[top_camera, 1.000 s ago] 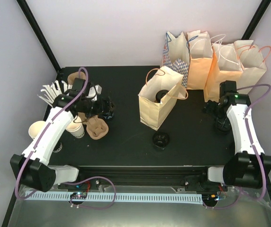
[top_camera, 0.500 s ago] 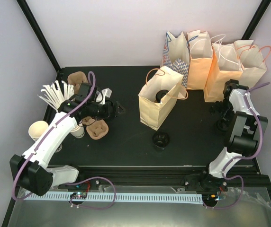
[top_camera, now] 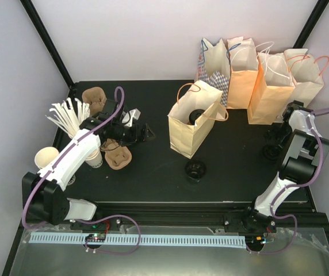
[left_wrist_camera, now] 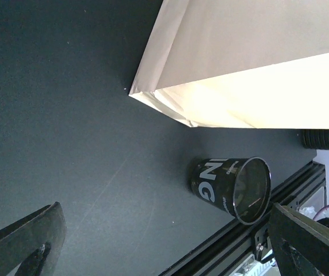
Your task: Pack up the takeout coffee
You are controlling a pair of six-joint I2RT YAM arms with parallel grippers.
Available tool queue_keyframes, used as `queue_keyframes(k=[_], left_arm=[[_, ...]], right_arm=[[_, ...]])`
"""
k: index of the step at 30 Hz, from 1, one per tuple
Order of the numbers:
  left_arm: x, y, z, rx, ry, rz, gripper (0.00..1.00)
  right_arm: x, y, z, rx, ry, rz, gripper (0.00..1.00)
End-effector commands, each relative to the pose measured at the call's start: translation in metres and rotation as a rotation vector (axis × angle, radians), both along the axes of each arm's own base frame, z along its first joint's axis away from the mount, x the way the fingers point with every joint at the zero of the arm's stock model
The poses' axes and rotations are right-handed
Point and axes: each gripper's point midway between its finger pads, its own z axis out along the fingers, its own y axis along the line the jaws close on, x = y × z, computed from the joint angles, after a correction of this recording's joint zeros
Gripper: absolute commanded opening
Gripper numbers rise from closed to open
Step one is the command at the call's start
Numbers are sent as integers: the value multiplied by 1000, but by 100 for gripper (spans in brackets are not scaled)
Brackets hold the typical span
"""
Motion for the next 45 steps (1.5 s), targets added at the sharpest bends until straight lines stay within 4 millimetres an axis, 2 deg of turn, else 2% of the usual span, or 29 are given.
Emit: queue_keyframes(k=[1,4,7,12,23,33,38,40,41,45], left_arm=[[2,-7,5,-26,-19,-34,99],[3,-8,4,-26,-16,-35,99],[3,-8,2,-22,-12,-39,99],[3,-7,-2,-18,-2,-37,99],[2,-9,-3,-27,1,-43,99],[-2,-10,-6,-37,7,-54,99],[-5,-9,-8,-39,13,-58,99],[-6,-9,-9,-38,13,-59,99],[-6,-9,-10,-37,16,-58,99],[-7,-8,-12,-34,22,-58,99]], right_arm=[[5,5,-11,44,-15,11,90],[1,8,-20,62,-4,7,89],[-1,12,-25,78,-1,2,83],[-1,12,-24,77,-4,3,73],[-1,19,0,98,-54,5,70],[-3,21,5,101,-56,20,68],[7,11,12,63,-70,36,52],[13,10,13,66,-80,33,49],[16,10,12,72,-85,32,45],[19,9,5,82,-81,15,38]])
